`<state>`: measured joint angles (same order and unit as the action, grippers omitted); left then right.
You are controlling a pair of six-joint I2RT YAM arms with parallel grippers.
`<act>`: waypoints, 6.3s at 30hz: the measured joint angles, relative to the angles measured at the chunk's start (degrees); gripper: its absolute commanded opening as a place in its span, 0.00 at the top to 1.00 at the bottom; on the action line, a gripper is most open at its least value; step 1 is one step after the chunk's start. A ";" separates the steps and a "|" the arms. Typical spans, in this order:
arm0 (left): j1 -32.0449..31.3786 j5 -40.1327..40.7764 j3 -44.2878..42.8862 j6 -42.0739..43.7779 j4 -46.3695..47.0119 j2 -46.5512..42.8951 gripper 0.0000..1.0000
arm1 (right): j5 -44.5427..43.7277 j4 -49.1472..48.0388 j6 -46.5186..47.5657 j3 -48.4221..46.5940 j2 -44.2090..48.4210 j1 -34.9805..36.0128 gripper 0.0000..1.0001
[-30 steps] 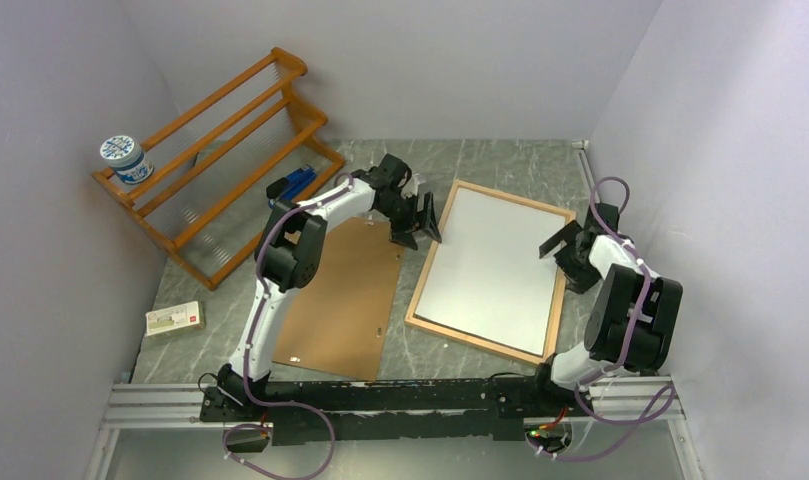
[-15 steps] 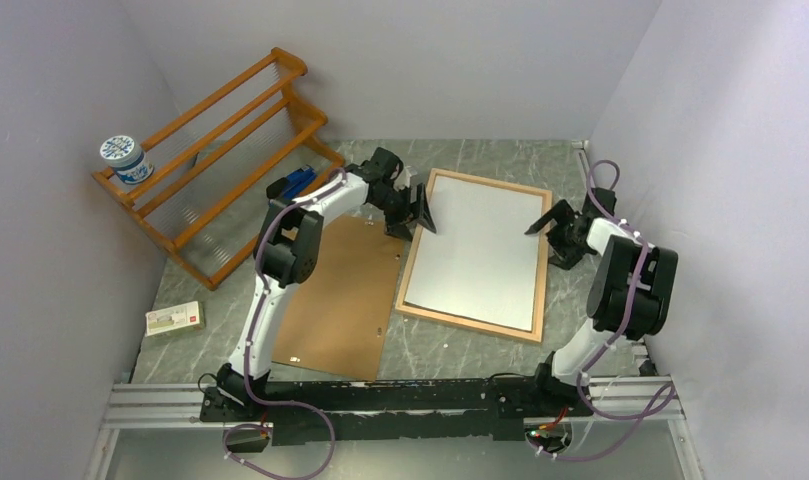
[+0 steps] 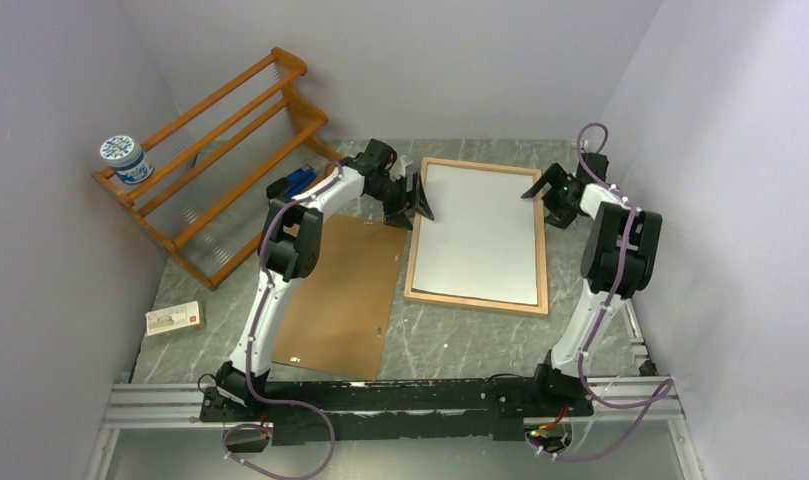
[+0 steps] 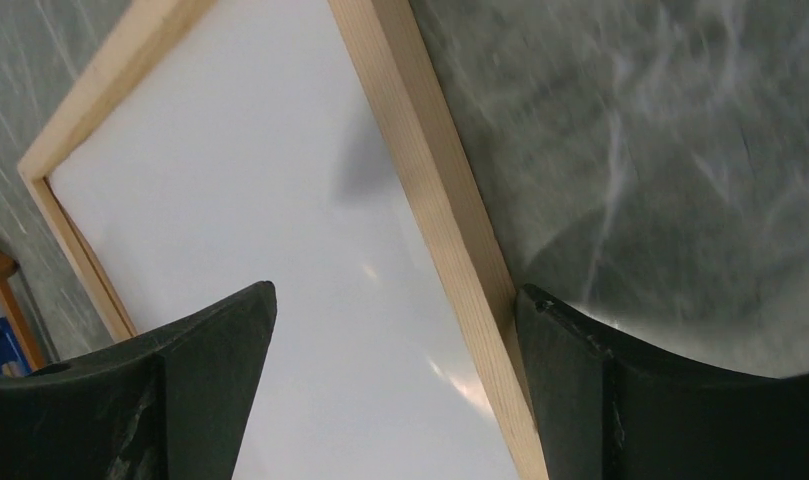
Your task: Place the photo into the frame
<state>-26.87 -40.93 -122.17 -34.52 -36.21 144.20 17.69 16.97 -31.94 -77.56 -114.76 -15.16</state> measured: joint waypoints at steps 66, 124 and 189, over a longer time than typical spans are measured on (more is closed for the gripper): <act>33.77 37.90 77.22 6.82 10.45 -64.76 0.11 | -23.32 9.88 -31.89 1.29 7.85 61.22 0.18; 24.06 34.91 75.06 0.92 18.64 -55.30 0.13 | -7.21 -17.11 -31.89 19.32 19.87 49.81 0.21; 15.21 22.34 70.53 -2.95 20.04 -49.66 0.13 | 19.87 -29.88 -20.06 32.79 23.96 36.48 0.91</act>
<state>-11.66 -18.59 -51.64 -37.47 -16.16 94.54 37.56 -12.91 -52.01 -44.77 -90.80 21.32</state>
